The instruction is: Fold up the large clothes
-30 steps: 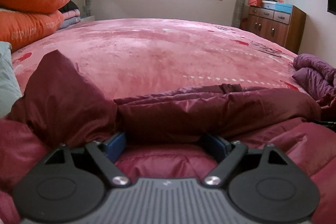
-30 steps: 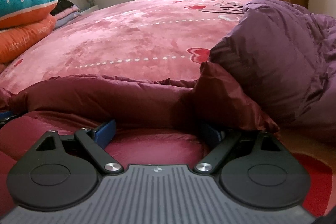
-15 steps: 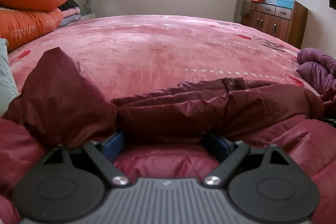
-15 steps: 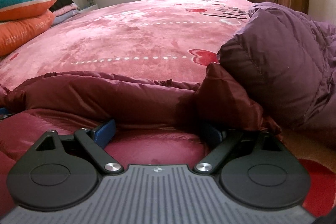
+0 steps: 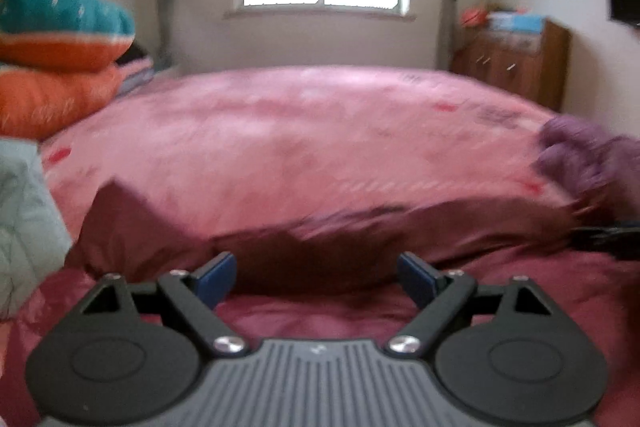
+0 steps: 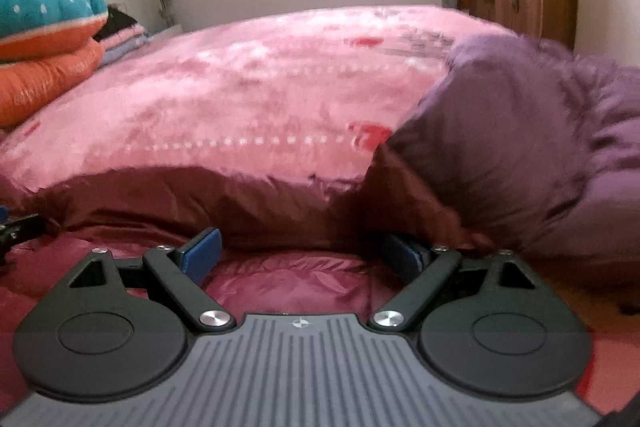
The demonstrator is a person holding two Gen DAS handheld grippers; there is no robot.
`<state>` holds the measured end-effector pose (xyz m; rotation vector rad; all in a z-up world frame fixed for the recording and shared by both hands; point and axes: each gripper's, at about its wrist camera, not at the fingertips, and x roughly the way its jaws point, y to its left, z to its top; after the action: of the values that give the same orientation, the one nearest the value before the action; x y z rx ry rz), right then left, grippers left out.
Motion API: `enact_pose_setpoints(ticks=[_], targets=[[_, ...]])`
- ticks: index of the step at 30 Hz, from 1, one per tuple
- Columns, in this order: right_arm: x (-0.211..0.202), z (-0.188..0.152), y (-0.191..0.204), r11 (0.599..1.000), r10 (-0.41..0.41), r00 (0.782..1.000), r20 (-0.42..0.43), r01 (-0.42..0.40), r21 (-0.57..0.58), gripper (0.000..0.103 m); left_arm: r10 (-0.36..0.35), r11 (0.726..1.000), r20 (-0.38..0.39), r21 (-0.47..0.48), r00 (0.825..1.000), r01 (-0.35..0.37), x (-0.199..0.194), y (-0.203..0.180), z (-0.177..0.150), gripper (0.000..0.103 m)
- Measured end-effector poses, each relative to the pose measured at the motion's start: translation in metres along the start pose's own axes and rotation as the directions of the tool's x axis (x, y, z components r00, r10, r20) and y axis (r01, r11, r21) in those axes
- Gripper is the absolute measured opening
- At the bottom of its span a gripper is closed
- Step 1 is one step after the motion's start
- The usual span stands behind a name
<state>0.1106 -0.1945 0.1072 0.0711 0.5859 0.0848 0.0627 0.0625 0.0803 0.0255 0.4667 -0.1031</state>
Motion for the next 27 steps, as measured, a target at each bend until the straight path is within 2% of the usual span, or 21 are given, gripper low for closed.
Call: enact_pose_setpoints(ticks=[4, 7, 9, 11, 18, 27], targets=[[-0.03, 0.0, -0.003, 1.0, 0.008, 1.0, 0.019, -0.008, -0.002, 0.103, -0.073, 0.997, 0.024, 0.025, 0.997, 0.072, -0.026, -0.038, 0.002, 0.088], [-0.04, -0.01, -0.004, 0.999, -0.021, 1.0, -0.019, 0.02, -0.037, 0.103, -0.088, 0.995, -0.027, 0.046, 0.996, 0.089, -0.025, -0.063, -0.006, 0.088], [-0.045, -0.019, -0.008, 0.999, -0.025, 0.999, -0.021, 0.024, -0.047, 0.103, -0.072, 0.995, -0.057, 0.063, 0.996, 0.076, -0.019, -0.073, -0.015, 0.088], [-0.047, -0.024, -0.011, 0.998, -0.025, 1.0, -0.016, 0.024, -0.055, 0.103, -0.056, 0.995, -0.06, 0.08, 0.997, 0.061, -0.016, -0.076, -0.026, 0.089], [-0.031, -0.037, -0.022, 1.0, 0.001, 1.0, -0.024, -0.001, -0.023, 0.103, -0.043, 0.998, -0.039, 0.053, 0.998, 0.045, -0.007, -0.072, -0.047, 0.095], [-0.021, -0.043, -0.026, 1.0, 0.007, 1.0, -0.027, -0.008, -0.008, 0.103, -0.033, 0.997, -0.049, 0.065, 0.998, 0.037, 0.002, -0.076, -0.048, 0.097]])
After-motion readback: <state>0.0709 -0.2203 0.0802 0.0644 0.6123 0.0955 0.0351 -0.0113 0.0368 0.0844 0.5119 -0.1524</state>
